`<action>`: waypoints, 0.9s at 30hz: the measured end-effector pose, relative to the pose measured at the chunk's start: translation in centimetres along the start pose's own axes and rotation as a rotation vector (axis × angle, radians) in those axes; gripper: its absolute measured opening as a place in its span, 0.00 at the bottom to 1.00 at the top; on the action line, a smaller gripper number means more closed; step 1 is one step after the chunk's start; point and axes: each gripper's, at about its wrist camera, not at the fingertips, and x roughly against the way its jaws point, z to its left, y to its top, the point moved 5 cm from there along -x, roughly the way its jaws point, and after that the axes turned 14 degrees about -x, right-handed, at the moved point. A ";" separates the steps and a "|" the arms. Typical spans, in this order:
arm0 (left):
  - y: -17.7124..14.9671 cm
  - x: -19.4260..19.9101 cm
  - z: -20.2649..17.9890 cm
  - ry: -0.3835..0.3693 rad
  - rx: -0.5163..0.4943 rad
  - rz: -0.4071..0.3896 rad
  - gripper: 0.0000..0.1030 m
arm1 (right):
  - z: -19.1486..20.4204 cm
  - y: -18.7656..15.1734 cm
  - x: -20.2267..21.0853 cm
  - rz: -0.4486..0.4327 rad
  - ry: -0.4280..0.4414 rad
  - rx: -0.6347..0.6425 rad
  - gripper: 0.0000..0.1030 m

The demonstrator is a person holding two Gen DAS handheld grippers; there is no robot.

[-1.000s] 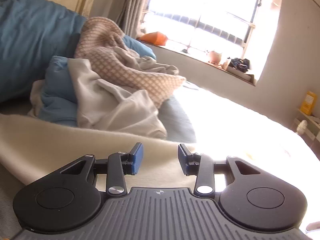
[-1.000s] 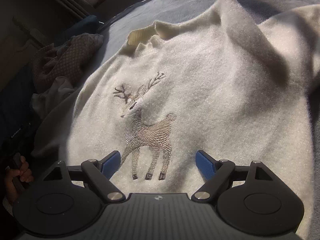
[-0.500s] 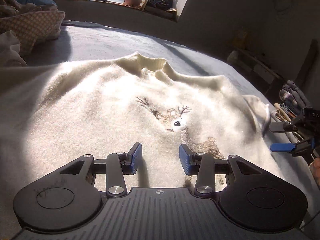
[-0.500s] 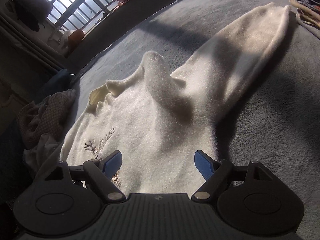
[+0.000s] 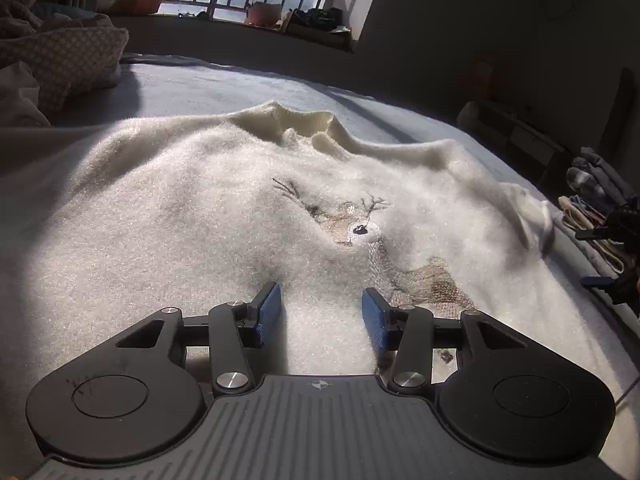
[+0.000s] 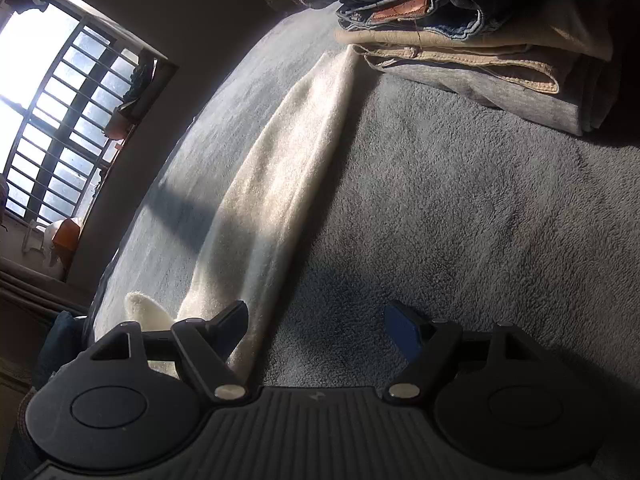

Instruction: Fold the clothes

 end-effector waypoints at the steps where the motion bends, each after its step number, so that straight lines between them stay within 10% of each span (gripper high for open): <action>1: 0.0 0.0 -0.1 -0.001 -0.004 -0.003 0.47 | 0.2 0.7 -0.6 -0.010 0.003 -0.003 0.76; 20: 0.0 -0.5 -1.0 0.048 -0.103 0.025 0.53 | 6.9 10.0 -13.2 -0.244 -0.172 0.215 0.72; 24: 0.0 -0.6 -1.2 0.057 -0.120 0.031 0.53 | 8.7 9.2 -13.0 -0.301 -0.223 0.362 0.14; 27: -0.1 -0.5 -1.1 0.058 -0.121 0.028 0.53 | 11.1 8.5 -10.4 -0.351 -0.131 0.442 0.10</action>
